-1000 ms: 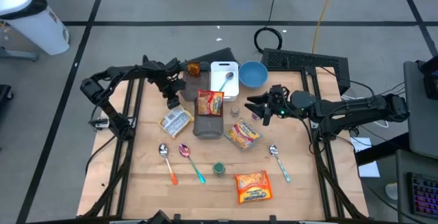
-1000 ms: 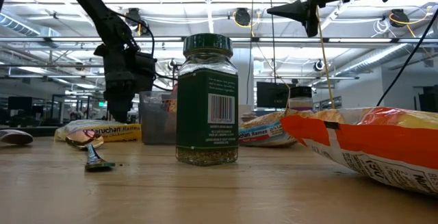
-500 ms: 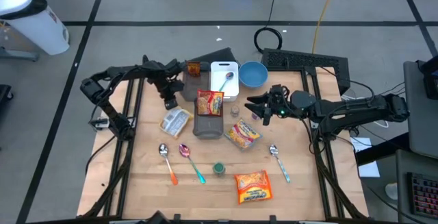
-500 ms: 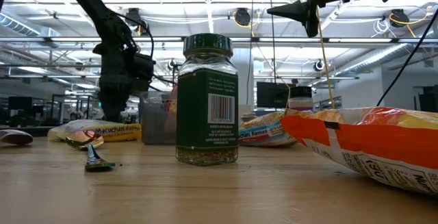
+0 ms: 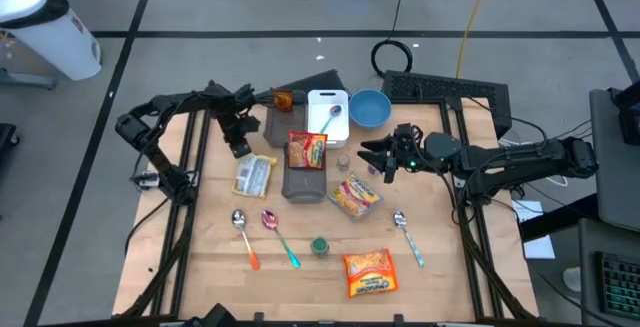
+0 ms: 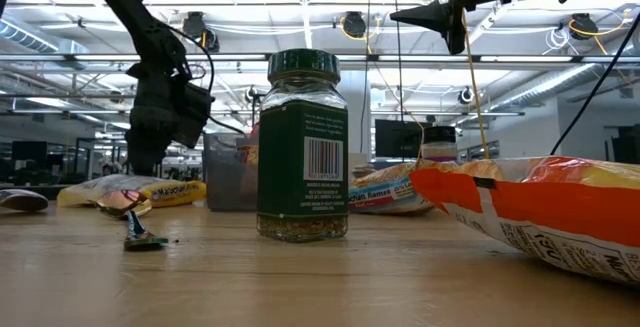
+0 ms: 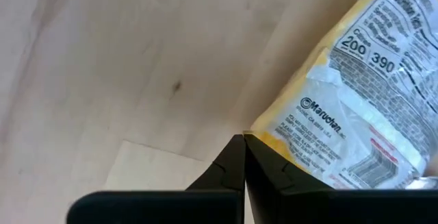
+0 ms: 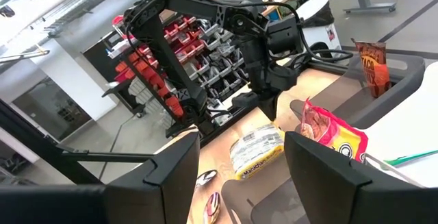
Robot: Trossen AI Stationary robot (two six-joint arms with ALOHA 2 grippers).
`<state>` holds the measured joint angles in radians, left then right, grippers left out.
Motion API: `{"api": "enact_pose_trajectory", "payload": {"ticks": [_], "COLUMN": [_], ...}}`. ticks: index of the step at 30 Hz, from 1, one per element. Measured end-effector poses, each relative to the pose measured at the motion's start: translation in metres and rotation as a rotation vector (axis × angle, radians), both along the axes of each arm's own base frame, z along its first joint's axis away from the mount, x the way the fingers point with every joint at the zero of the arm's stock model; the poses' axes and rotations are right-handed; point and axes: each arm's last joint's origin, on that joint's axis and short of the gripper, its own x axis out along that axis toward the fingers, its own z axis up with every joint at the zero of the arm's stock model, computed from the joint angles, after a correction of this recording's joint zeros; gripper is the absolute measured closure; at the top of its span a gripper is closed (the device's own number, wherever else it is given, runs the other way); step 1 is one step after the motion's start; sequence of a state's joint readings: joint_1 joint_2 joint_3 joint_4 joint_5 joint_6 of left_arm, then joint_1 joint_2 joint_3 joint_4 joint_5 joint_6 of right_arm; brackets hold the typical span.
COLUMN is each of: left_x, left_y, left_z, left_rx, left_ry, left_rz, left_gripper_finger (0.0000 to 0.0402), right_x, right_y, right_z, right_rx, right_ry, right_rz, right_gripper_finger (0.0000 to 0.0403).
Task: Pick & Place Food Item
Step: Put the yellow noodle pack into the bottom black bin
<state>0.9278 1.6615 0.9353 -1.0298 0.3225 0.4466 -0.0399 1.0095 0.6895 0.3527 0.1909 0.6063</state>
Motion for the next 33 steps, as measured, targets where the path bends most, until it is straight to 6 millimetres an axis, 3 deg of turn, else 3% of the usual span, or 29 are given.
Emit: {"api": "enact_pose_trajectory", "payload": {"ticks": [6,20,33], "left_x": [-0.004,-0.020,-0.033], "left_y": [-0.004,-0.026,-0.046], "left_z": [0.010,0.065,0.094], "left_rx": [-0.003,0.168,0.191], "left_ry": [-0.023,-0.146,-0.232], "left_rz": [-0.009,0.011,0.077], "left_gripper_finger": [0.0399,0.0400,0.0401], "right_x": [0.000,-0.001,-0.001], "right_y": [0.000,-0.007,-0.006], "right_z": [0.000,0.000,0.000], "right_rx": [-0.005,-0.019,-0.019], "right_ry": [0.002,0.005,0.005], "right_rz": [0.000,-0.048,-0.044], "right_gripper_finger": [0.0195,0.0195,0.0195]}}
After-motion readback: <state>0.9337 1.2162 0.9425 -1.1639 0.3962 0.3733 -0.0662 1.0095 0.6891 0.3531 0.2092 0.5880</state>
